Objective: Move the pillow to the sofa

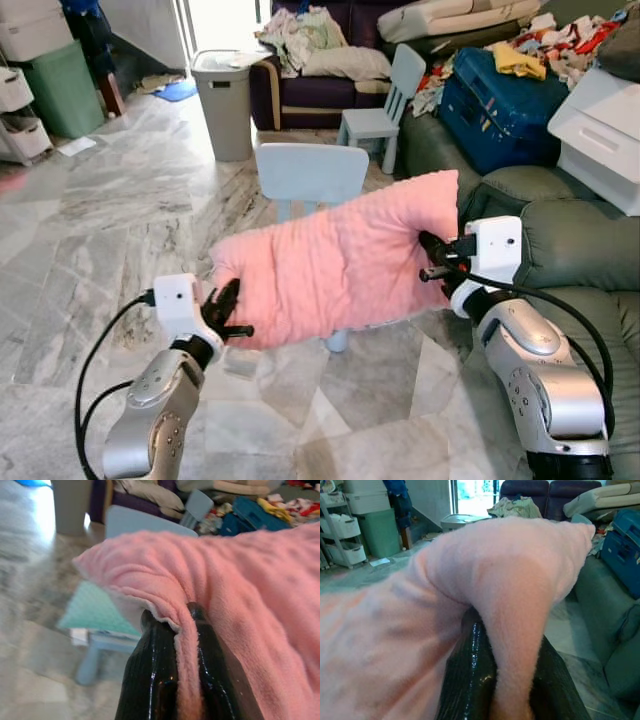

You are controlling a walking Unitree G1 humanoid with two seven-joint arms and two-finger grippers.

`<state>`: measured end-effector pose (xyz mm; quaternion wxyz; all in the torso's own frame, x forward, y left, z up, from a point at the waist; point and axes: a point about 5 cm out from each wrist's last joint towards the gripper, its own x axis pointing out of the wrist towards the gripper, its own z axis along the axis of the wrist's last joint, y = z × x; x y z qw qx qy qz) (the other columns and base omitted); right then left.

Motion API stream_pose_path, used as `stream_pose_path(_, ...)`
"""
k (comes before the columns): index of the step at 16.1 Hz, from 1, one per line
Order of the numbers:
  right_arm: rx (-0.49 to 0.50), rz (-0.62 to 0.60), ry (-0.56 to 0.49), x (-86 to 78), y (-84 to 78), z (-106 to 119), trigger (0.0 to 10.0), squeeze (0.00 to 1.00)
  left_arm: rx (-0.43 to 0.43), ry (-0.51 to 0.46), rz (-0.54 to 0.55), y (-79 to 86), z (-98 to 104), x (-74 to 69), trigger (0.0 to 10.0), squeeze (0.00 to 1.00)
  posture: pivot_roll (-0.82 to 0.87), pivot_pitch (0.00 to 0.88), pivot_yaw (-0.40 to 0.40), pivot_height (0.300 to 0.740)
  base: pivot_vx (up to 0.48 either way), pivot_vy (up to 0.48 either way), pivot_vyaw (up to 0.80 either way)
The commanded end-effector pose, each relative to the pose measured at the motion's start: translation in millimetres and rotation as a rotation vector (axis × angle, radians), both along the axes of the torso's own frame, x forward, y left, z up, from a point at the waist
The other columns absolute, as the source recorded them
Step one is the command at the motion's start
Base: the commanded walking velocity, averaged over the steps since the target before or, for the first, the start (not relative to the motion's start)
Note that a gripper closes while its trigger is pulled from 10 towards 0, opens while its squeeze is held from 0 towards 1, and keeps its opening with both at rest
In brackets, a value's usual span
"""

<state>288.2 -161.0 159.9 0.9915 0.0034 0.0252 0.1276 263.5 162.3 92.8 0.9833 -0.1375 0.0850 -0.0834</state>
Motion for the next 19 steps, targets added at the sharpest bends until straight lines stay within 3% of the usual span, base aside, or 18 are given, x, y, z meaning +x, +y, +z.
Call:
stream_pose_path(1, 0.007, 0.0, -0.039, 1.2, 0.8, 8, 10.0, 0.0, 0.05, -0.067, 0.001, 0.4, 8, 6.7, 10.0, 0.0, -0.05, 0.0, -0.009, 0.74, 0.0, 0.0, 0.0)
stream_pose_path(4, 0.009, 0.001, -0.038, 1.1, 1.9, 7, 10.0, 0.0, -0.018, -0.029, 0.001, 6.5, 9, 12.1, 10.0, 0.0, -0.05, 0.0, -0.006, 0.74, 0.0, 0.0, 0.0)
stream_pose_path(10, 0.013, -0.001, -0.036, 0.9, 2.3, 7, 10.0, 0.0, -0.057, -0.045, 0.029, 12.5, 13, 14.2, 10.0, 0.0, -0.06, 0.0, -0.002, 0.74, 0.0, 0.0, 0.0)
stream_pose_path(19, 0.014, -0.003, -0.035, 0.2, 2.6, 6, 10.0, 0.0, -0.06, -0.038, 0.04, 15.0, 10, 13.6, 10.0, 0.0, -0.05, 0.0, 0.001, 0.74, 0.327, 0.0, -0.45)
